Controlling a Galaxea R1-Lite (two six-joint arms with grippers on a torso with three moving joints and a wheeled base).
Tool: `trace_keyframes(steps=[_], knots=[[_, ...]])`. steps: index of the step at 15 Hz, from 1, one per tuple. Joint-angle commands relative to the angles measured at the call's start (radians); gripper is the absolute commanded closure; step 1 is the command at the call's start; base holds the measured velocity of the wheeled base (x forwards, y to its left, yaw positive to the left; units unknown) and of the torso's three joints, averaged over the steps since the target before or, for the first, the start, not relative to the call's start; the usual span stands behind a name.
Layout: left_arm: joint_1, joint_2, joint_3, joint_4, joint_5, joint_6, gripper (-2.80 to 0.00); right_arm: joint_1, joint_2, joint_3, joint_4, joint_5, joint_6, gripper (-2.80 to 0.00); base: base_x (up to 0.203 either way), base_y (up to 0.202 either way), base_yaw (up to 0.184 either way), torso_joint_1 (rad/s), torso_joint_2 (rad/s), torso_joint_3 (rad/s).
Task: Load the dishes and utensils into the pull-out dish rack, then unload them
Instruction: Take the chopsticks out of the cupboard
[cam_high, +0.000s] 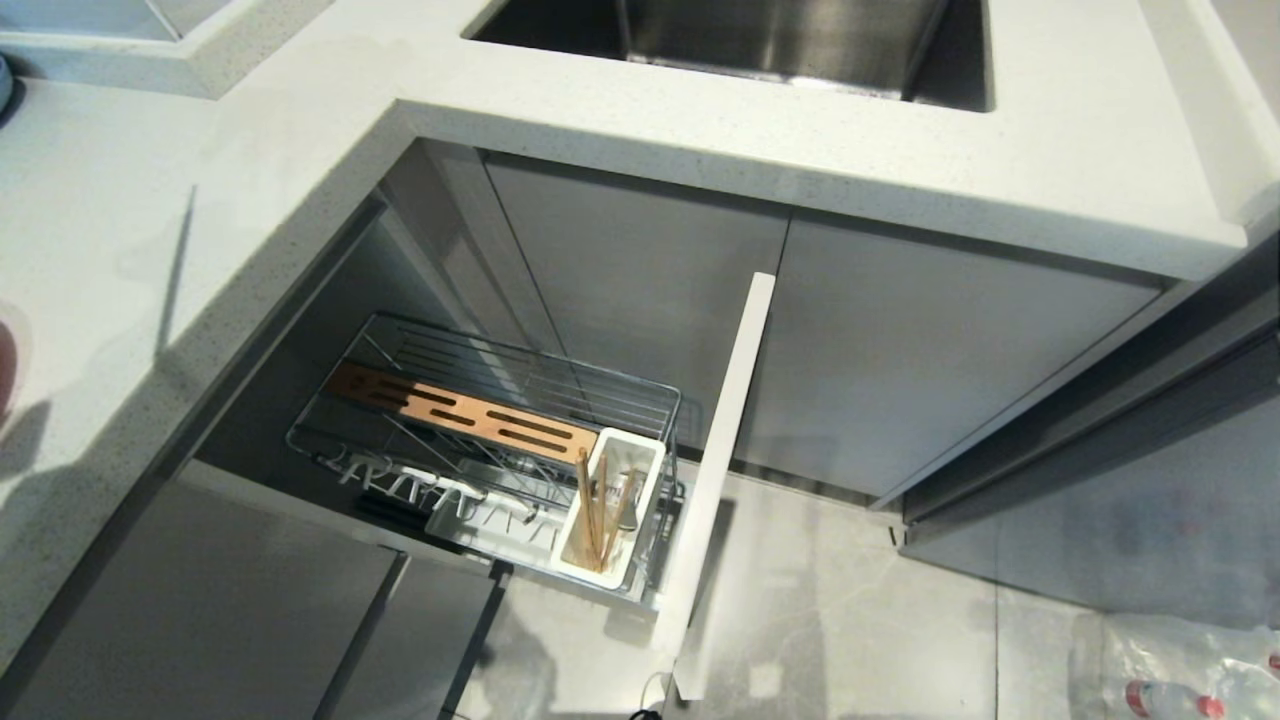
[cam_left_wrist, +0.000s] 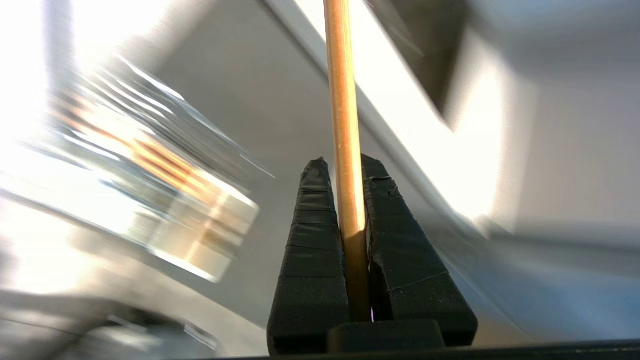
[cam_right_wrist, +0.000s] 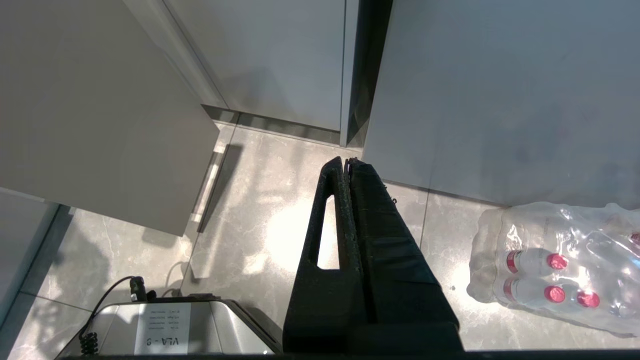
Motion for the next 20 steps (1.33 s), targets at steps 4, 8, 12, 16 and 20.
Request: trace_keyframes(steps=[4,8,12,16,20], knots=[[0.315,0.031,-0.010,0.123,0.168,0.089,0.00,0.000,0.001,0.002,0.000,0.000,0.000,0.00,0.000,0.000,0.000,0.000,0.00,0.000],[0.581,0.049,0.069,0.206,0.199,0.116,0.00,0.001,0.001,0.002,0.000,0.000,0.000,0.00,0.000,0.000,0.000,0.000,0.00,0.000],[0.724,0.045,0.220,0.082,0.196,0.107,0.00,0.000,0.001,0.002,0.001,0.000,0.000,0.00,0.000,0.000,0.000,0.000,0.00,0.000],[0.737,0.055,0.275,0.073,0.111,0.057,0.00,0.000,0.001,0.002,0.001,0.000,0.000,0.00,0.000,0.000,0.000,0.000,0.00,0.000],[0.772,0.088,0.299,0.073,0.043,0.028,0.00,0.001,0.001,0.002,0.001,0.000,0.000,0.00,0.000,0.000,0.000,0.000,0.00,0.000]])
